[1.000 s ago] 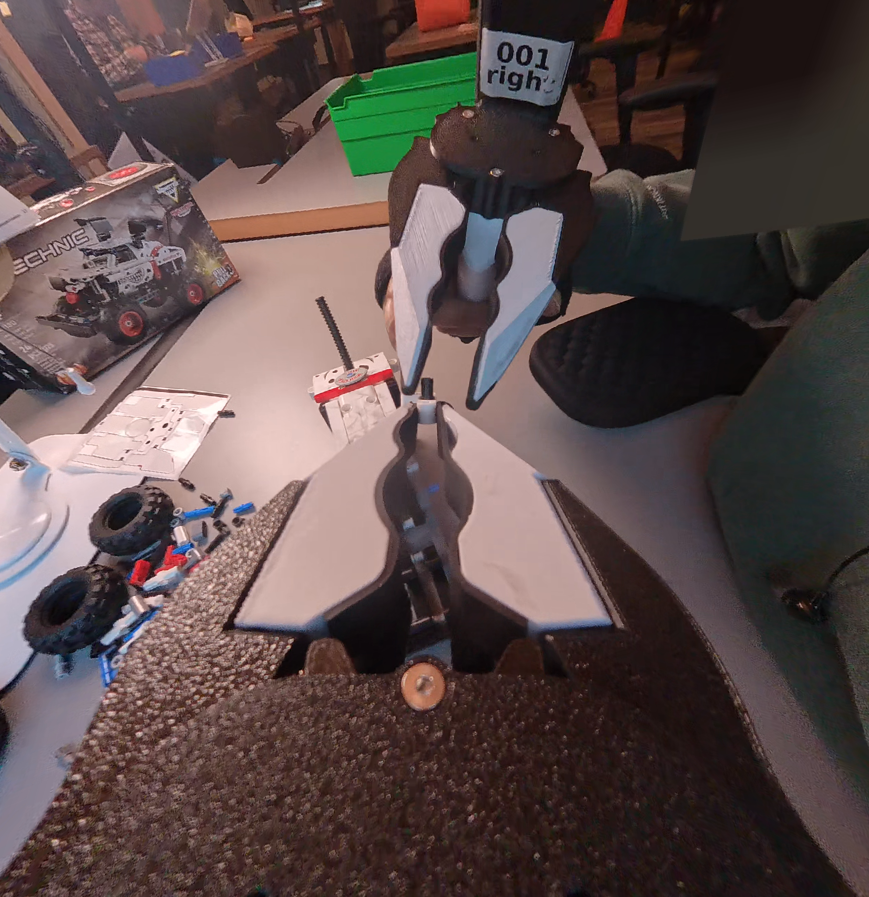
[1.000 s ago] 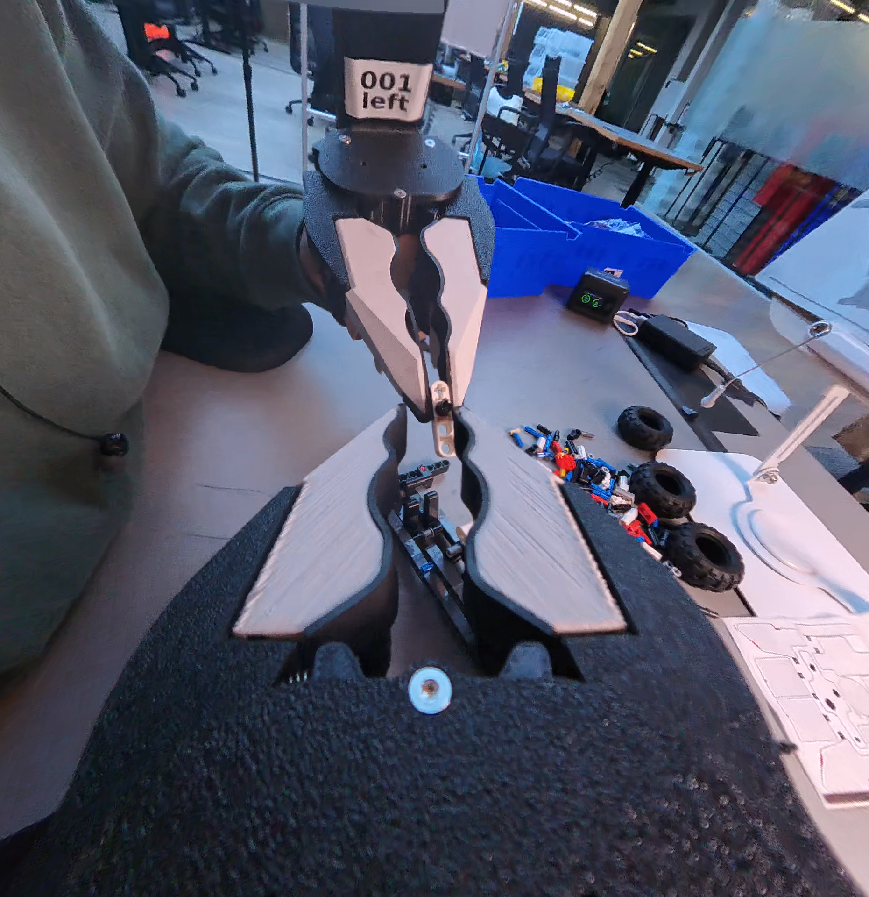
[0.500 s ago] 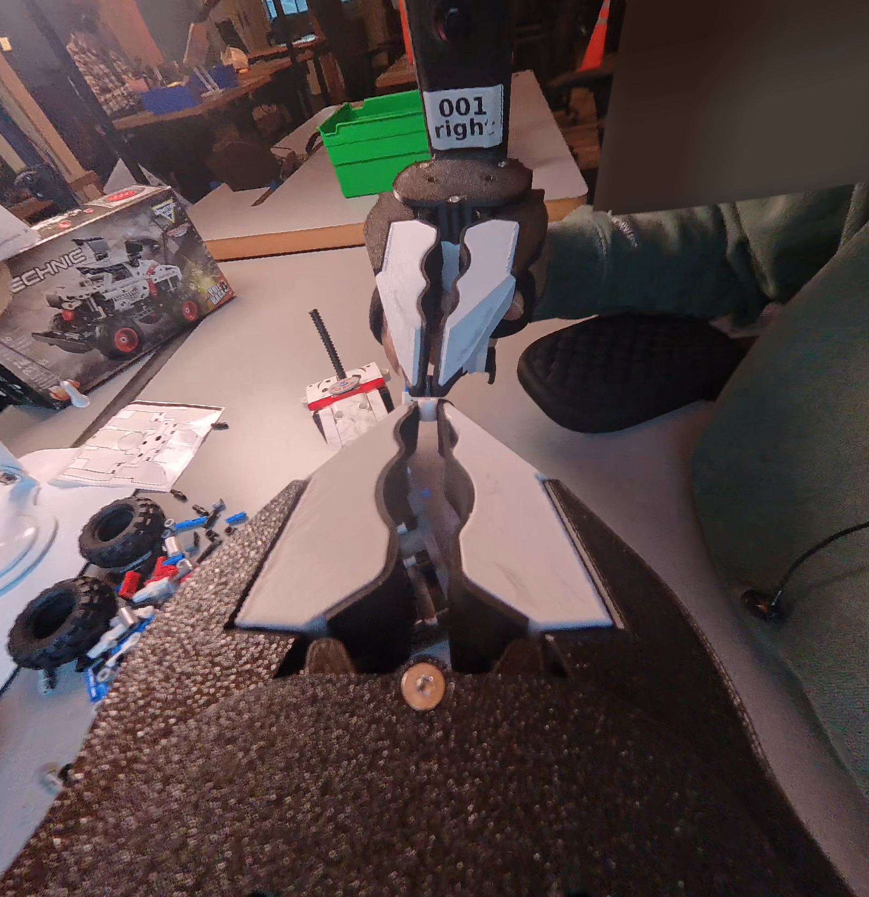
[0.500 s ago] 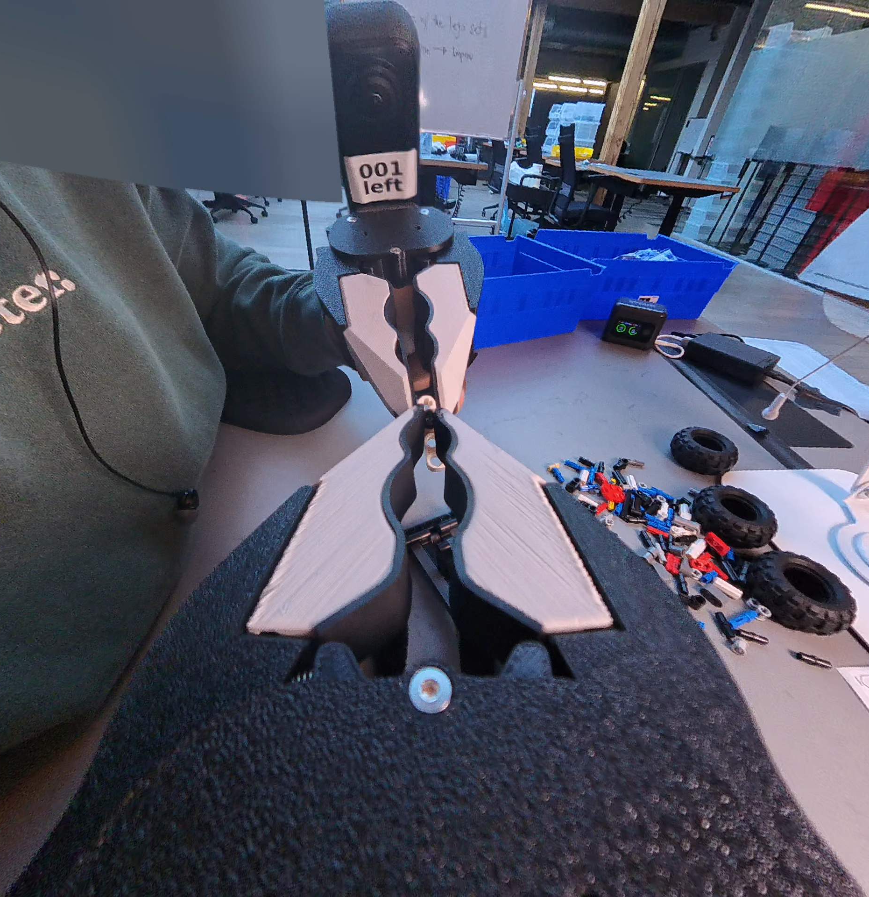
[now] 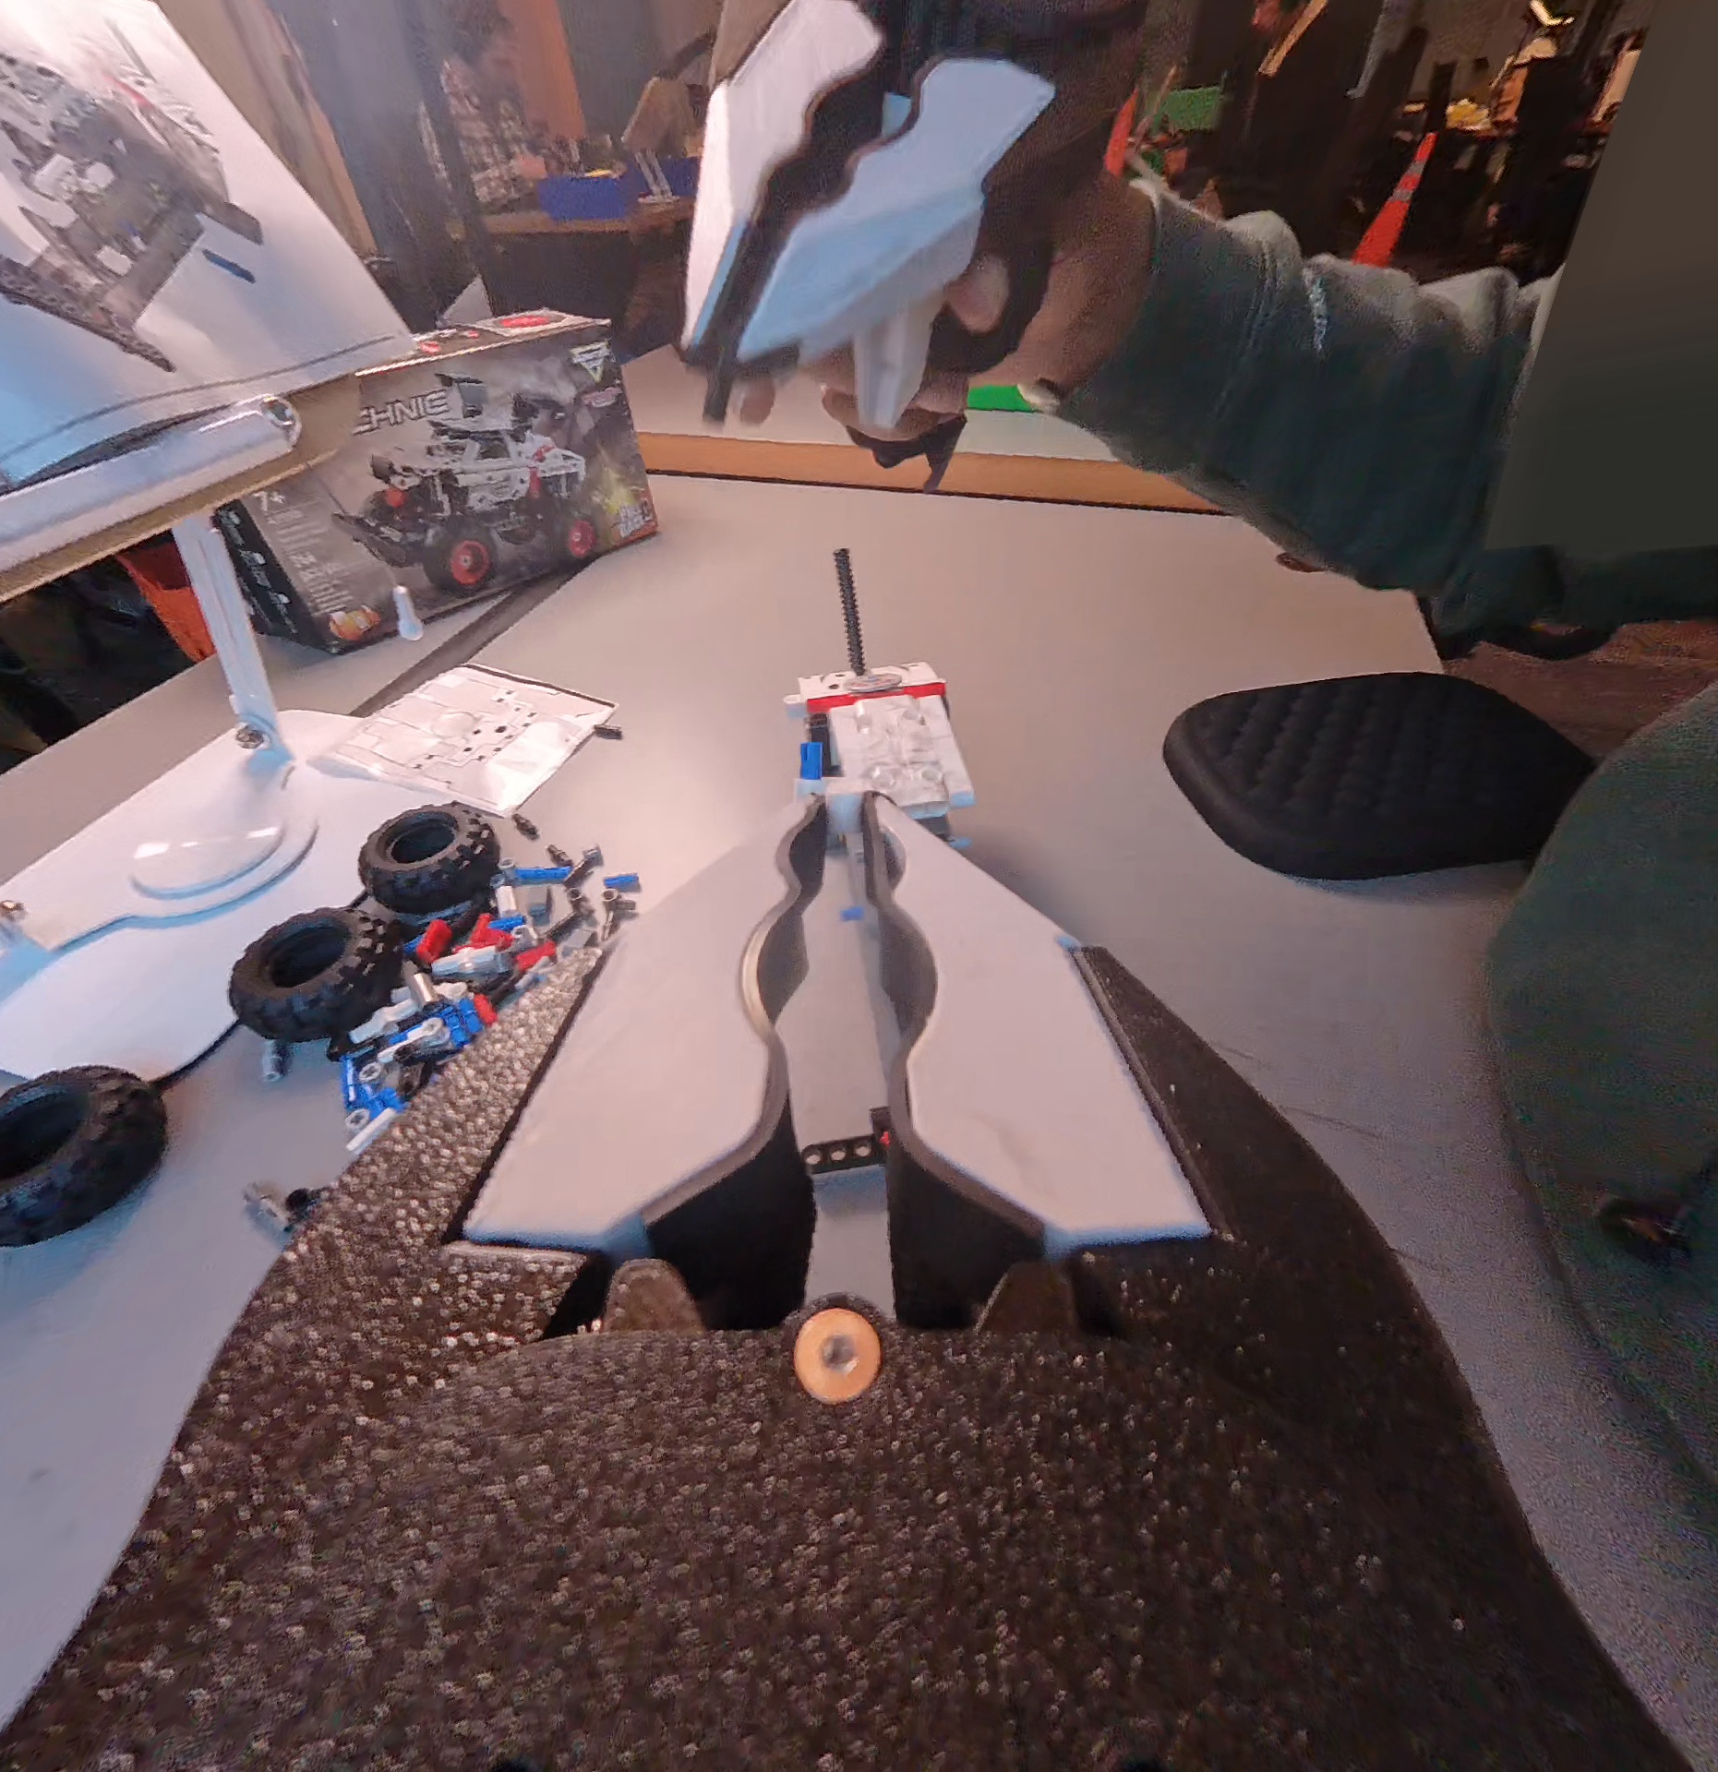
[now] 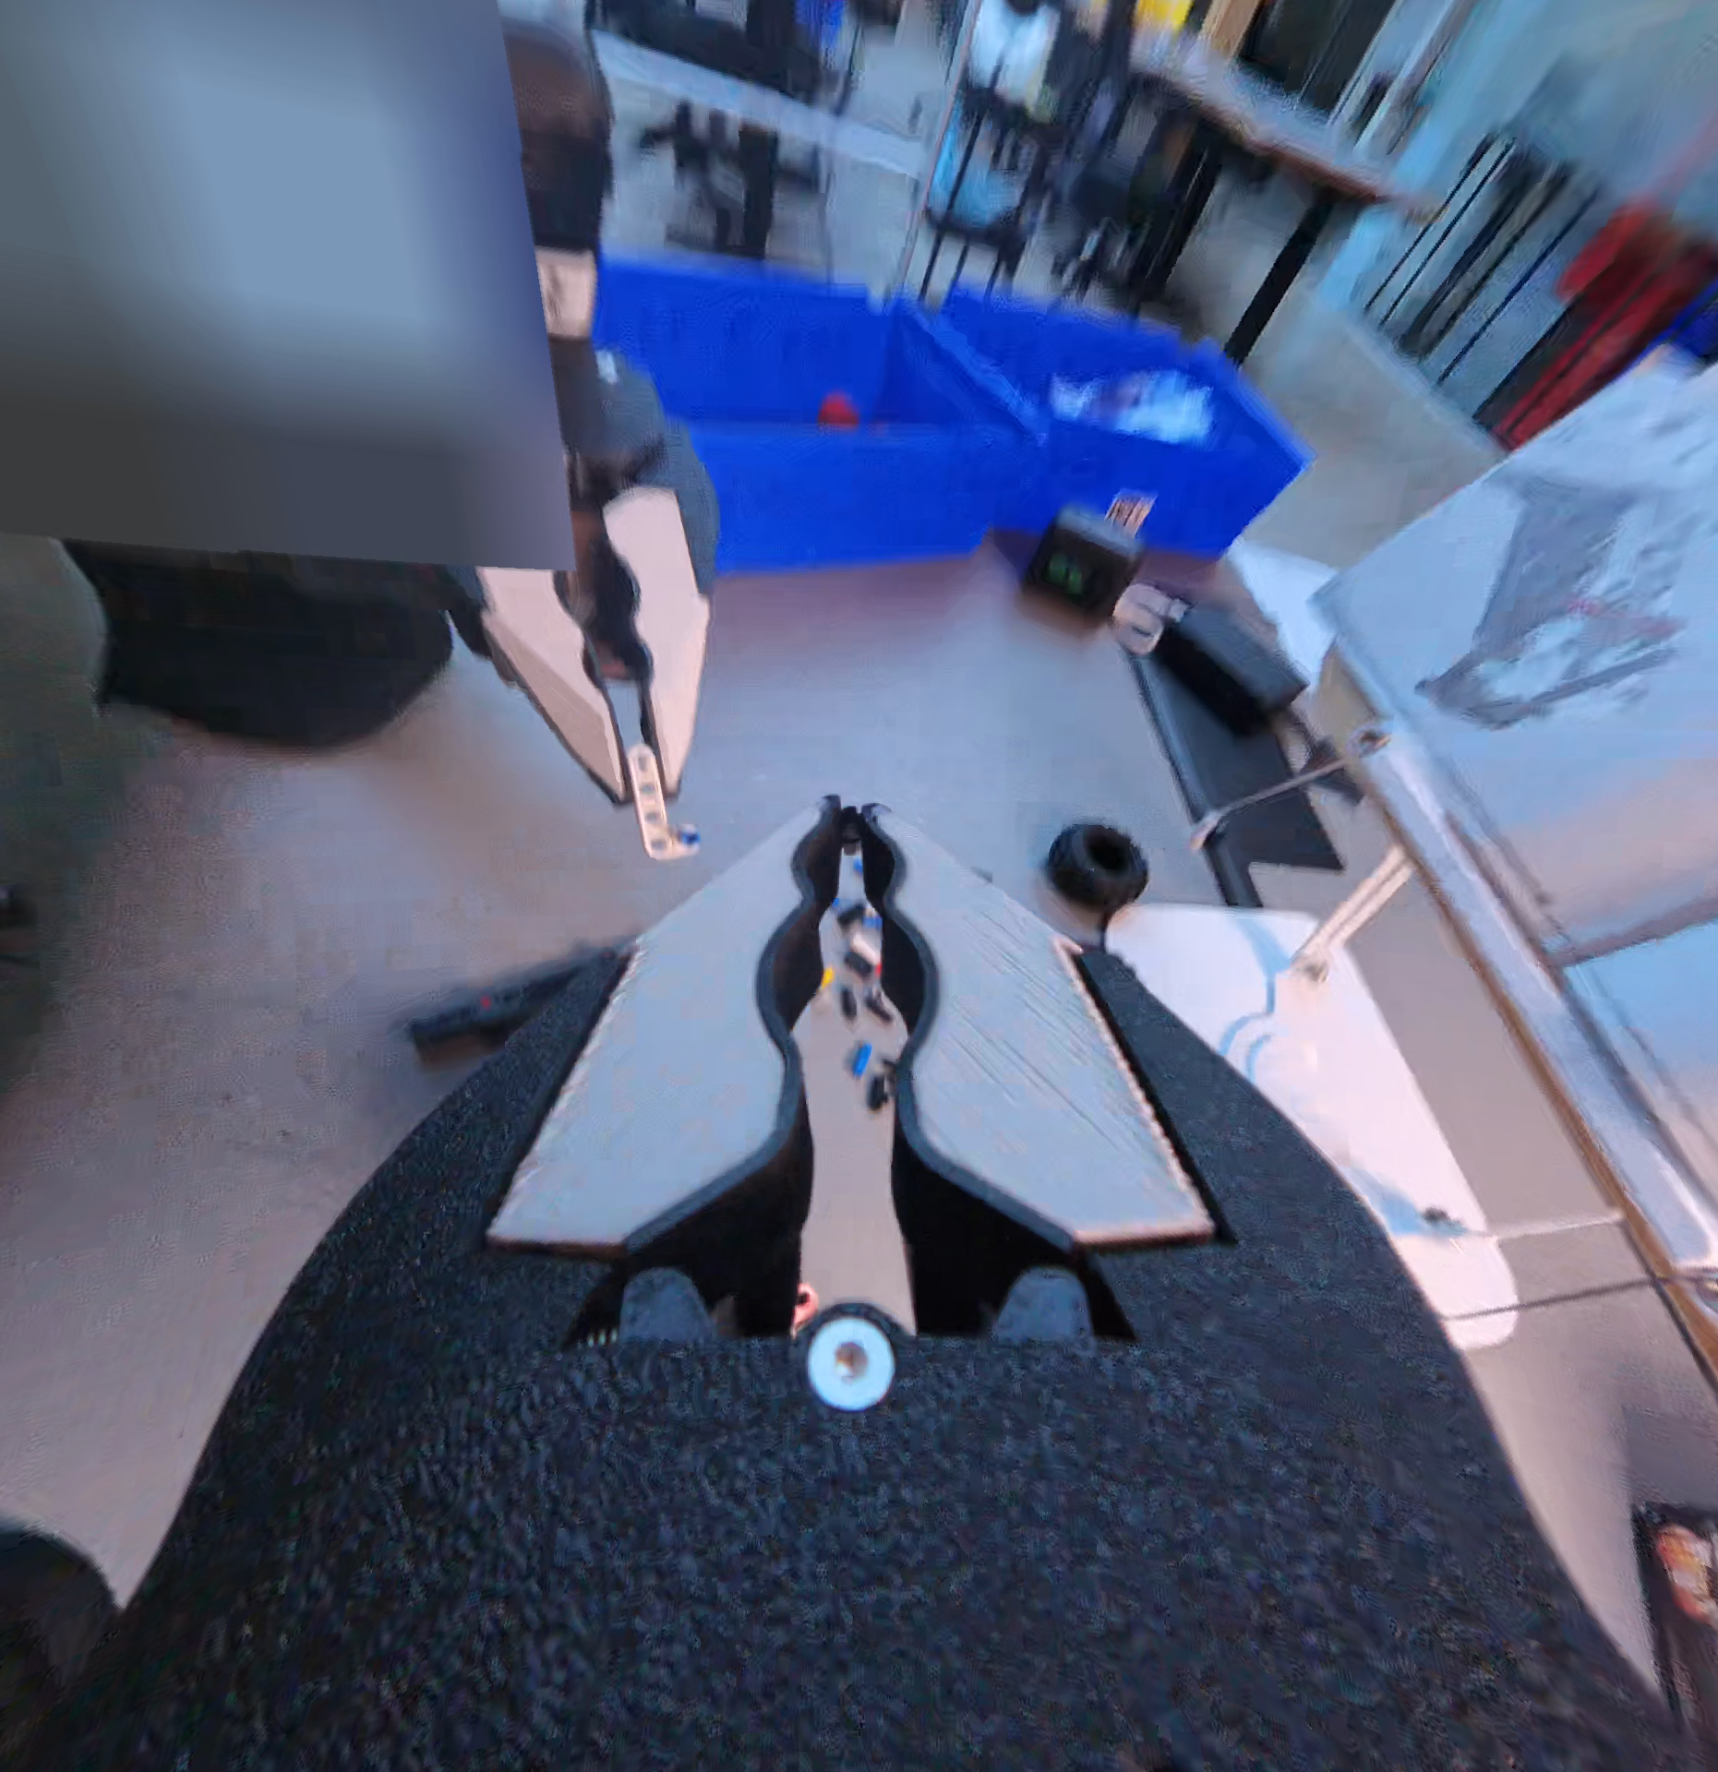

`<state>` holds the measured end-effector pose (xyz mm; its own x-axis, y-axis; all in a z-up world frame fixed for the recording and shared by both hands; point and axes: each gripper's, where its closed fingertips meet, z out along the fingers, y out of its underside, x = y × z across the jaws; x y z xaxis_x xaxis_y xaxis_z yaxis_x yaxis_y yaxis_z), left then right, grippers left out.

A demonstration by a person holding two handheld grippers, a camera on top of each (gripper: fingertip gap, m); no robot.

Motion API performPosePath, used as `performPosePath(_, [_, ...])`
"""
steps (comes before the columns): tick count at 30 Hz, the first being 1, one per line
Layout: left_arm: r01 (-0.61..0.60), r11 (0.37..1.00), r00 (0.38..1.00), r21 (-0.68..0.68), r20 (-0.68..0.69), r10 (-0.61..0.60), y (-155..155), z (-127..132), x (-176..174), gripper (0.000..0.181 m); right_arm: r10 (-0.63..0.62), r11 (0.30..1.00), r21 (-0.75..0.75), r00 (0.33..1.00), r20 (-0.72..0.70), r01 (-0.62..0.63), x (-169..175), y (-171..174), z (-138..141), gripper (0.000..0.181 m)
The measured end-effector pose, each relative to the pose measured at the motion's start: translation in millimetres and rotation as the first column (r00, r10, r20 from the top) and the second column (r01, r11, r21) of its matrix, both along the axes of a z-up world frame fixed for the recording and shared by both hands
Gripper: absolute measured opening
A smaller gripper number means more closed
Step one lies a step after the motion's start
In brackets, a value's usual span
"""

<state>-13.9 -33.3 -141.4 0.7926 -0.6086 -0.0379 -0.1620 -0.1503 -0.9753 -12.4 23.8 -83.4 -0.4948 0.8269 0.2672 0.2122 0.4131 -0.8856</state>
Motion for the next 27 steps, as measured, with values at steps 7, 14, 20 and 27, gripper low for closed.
performPosePath(7, [-0.072, 0.997, 0.997, 0.026, 0.035, 0.071, 1.8, -1.8, -14.3, 0.007, -0.048, 0.95, 0.279, 0.816, 0.575, -0.14, -59.1, 37.1, -148.3, 0.004])
performPosePath(14, [-0.123, 0.992, 0.992, 0.025, -0.024, 0.124, 5.3, -16.4, -24.3, 0.007, -0.03, 0.96, 0.242, 0.804, 0.593, -0.143, -76.7, 39.2, -165.2, 0.044])
performPosePath(20, [-0.096, 0.993, 0.993, 0.07, -0.061, 0.101, 4.0, -16.1, -20.2, 0.007, 0.227, 0.972, -0.021, 0.921, 0.317, -0.233, -35.8, -15.0, -63.6, 0.037])
performPosePath(27, [0.01, 0.984, 0.984, 0.176, -0.176, 0.021, -8.8, -3.4, 11.7, 0.007, 0.292, 0.953, 0.008, 0.928, 0.23, -0.302, 4.6, -58.8, -58.3, 0.011])
